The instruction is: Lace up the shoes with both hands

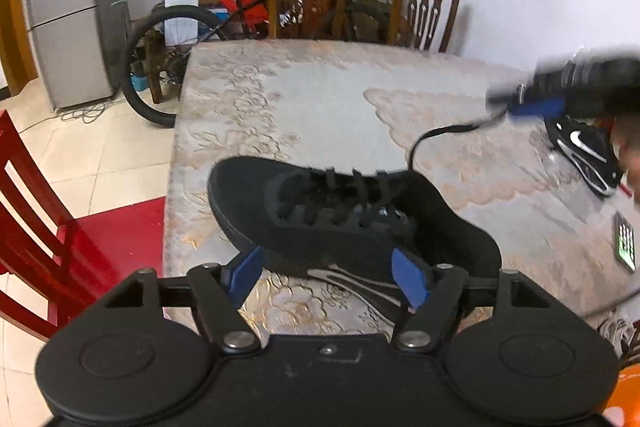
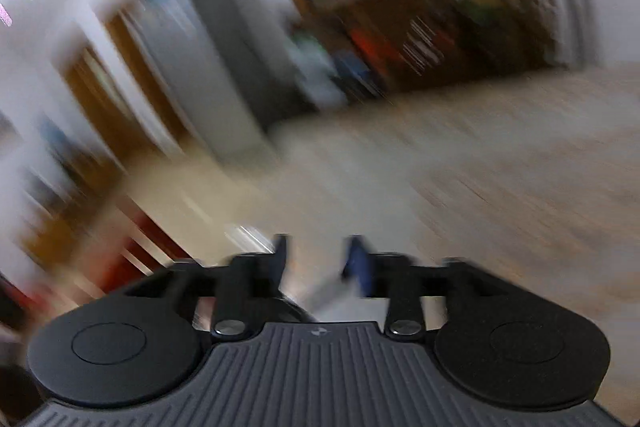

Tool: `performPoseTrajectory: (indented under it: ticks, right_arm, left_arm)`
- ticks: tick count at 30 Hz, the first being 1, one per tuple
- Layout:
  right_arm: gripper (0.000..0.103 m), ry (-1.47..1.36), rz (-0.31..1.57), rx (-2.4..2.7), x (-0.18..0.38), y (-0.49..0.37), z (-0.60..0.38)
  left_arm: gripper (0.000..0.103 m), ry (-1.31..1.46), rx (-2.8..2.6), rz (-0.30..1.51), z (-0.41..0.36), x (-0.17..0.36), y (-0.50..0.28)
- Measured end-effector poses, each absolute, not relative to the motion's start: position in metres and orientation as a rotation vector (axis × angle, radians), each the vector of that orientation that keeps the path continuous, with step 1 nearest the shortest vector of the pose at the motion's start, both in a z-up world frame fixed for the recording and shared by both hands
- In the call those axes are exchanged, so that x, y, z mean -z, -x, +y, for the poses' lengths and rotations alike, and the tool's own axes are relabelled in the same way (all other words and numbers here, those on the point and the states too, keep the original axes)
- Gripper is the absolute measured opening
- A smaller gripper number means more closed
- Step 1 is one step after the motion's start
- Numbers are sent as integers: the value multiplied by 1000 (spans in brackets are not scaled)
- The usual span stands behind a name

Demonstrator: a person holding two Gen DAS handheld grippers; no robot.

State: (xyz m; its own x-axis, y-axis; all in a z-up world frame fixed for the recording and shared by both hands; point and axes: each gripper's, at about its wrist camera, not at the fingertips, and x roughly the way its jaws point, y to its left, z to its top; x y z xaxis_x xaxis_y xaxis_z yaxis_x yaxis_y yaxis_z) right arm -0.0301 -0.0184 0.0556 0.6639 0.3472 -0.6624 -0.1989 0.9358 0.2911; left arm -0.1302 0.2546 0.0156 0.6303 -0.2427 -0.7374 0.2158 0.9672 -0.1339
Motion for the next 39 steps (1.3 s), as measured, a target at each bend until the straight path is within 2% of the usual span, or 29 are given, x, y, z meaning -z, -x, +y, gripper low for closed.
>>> performPoseTrajectory:
  ticks: [7,10,12,19,22,24,27,28,29,31,35,39]
  right_arm:
    - [43,-172,945,-365,-20,79,-19]
    - [43,-112,958,-330,-13,71,-15]
    - [43,-105,1041,-329,-6,64,-13]
    - [43,-308,1147,-421,3,98,6]
    - [43,-295,1313,-524,32,90,38]
    - [43,-271,1351,-495,53,80,56]
    - [35,-197,1322,-312,68,66,68]
    - [16,-213,1314,-257,68,63,62]
    - [13,-228,1306,-203,67,60,56]
    - [13,-249,1264,-118,61,53,41]
    - [16,-112,1120,-24,48,20,13]
    - [8,-65,1059,-50,48,-41,-8]
  left_arm:
    - [71,72,232,932,265,6,131]
    - [71,53,252,937,264,8,132]
    - [71,12,270,924,265,10,126]
    - [72,-140,295,849,288,0,69]
    - [72,-248,348,805,287,-5,20]
    - [72,-312,380,781,282,-1,-16]
    - [72,-364,419,793,274,19,-60]
    - [72,-378,444,829,272,31,-71]
    - [71,-396,476,870,270,41,-77]
    - [68,-437,535,945,267,61,-77]
    - [65,-442,545,972,268,71,-55]
    - [64,-375,532,1039,267,78,-28]
